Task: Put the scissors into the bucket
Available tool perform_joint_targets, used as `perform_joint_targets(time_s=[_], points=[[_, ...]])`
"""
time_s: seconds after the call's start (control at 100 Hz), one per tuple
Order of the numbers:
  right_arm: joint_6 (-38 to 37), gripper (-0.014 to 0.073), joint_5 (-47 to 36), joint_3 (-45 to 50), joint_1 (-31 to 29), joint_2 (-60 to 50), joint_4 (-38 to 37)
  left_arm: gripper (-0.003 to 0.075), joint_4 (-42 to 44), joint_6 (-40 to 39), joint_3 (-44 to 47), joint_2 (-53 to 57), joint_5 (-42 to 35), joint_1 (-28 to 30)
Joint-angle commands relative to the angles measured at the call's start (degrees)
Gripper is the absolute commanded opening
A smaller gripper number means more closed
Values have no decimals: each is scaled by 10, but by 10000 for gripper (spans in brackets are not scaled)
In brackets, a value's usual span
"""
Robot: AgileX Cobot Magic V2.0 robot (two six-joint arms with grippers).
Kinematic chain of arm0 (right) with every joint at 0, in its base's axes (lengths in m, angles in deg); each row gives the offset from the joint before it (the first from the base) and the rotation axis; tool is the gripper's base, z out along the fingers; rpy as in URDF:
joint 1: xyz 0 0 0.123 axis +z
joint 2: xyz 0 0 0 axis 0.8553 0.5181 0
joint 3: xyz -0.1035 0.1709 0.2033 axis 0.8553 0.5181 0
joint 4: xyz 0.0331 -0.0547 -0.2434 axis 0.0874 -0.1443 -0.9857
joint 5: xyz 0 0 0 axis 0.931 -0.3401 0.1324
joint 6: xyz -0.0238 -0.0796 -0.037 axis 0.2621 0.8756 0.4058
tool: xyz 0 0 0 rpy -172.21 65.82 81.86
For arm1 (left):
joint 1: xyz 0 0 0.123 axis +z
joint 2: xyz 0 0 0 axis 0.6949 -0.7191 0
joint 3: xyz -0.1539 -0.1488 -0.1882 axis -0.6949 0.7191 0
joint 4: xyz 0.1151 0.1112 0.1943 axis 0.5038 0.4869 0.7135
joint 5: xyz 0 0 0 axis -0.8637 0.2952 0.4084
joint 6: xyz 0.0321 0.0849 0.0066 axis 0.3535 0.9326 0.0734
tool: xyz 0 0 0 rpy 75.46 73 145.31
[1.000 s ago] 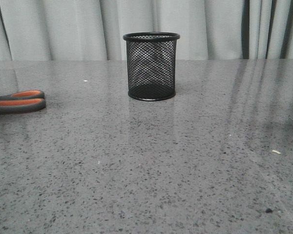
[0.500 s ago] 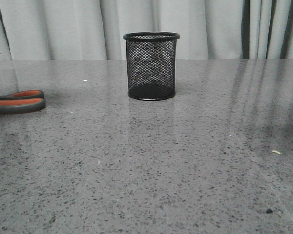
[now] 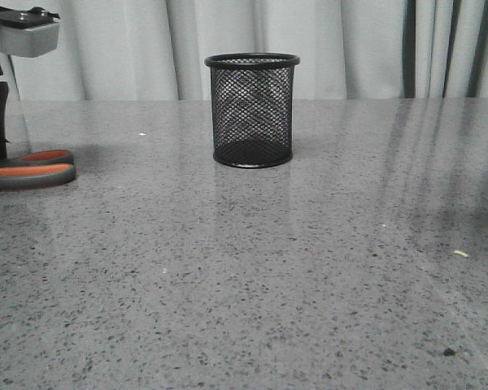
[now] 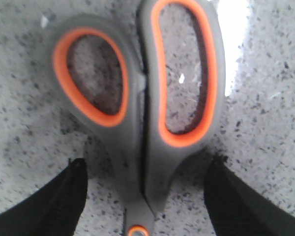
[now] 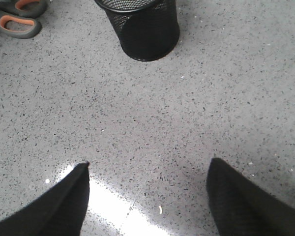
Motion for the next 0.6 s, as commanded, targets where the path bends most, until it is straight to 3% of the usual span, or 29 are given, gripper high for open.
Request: perform_joint_targets(time_s=[0.0, 0.59], points=[[8, 456, -29, -20, 2, -4, 6, 461, -16, 10, -19, 23, -8, -3], [8, 456, -22, -20, 2, -4, 6, 460, -42, 19, -19, -8, 24, -3]])
